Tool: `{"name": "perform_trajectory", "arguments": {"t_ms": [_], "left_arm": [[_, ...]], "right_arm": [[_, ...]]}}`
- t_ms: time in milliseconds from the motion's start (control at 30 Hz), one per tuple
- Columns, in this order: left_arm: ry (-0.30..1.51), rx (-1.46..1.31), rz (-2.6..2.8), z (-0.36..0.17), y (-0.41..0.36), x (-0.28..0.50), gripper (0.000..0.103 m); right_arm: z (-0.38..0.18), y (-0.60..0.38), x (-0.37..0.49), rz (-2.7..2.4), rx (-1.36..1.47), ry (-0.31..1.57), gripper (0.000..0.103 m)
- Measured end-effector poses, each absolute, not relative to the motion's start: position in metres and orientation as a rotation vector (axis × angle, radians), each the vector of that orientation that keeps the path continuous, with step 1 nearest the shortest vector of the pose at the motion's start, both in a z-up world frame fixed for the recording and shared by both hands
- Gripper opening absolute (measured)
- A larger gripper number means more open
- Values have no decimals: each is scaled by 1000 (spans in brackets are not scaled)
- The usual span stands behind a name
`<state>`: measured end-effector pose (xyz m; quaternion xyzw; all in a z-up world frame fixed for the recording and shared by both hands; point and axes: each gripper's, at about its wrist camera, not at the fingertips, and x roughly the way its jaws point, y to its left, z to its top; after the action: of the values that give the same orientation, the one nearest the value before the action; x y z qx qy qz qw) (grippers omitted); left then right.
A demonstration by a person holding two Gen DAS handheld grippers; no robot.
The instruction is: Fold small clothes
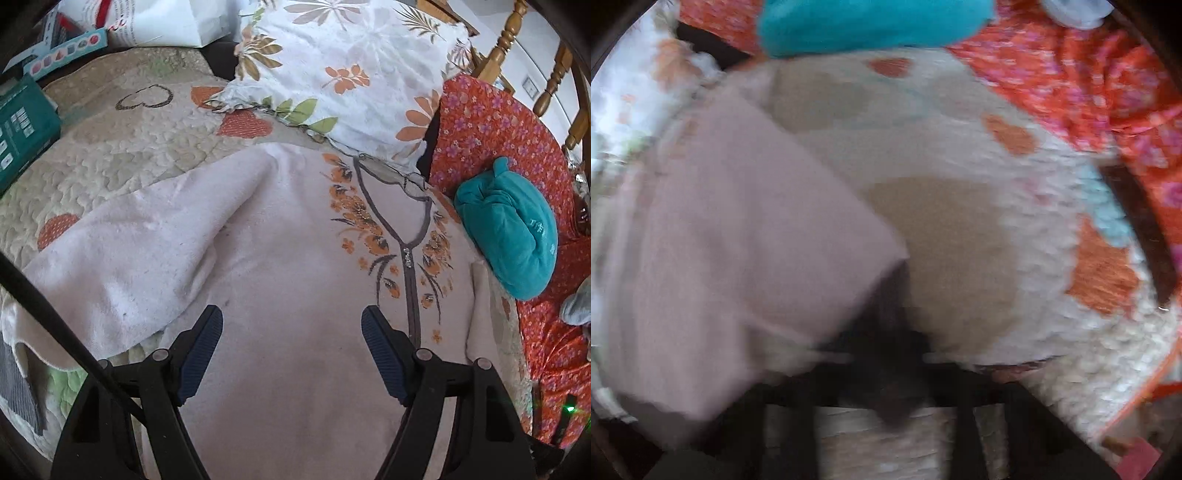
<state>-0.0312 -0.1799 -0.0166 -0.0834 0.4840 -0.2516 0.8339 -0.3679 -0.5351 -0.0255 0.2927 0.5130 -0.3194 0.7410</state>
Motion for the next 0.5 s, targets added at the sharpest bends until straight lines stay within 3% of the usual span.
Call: {"name": "perform_trajectory", "arguments": {"t_ms": [200, 267, 300, 333, 500], "left_arm": [[1002, -172, -487, -22, -173, -25, 76], [1001, -183, -489, -20, -171, -26, 76], [1001, -189, -487, -20, -170, -26, 76], [1004, -194, -483, -20, -171, -27, 76], [1017, -209, -491, -21, -172, -28, 76]], "right_arm": [[33, -585, -401, -997, 537, 1031, 7], [40, -608, -419, -1173, 471, 1072, 18], [43, -619, -431, -1218, 500, 1078, 31], [47, -623, -440, -1216, 546, 1050, 37], [42, -618, -484, -1101, 838, 877, 47]]}}
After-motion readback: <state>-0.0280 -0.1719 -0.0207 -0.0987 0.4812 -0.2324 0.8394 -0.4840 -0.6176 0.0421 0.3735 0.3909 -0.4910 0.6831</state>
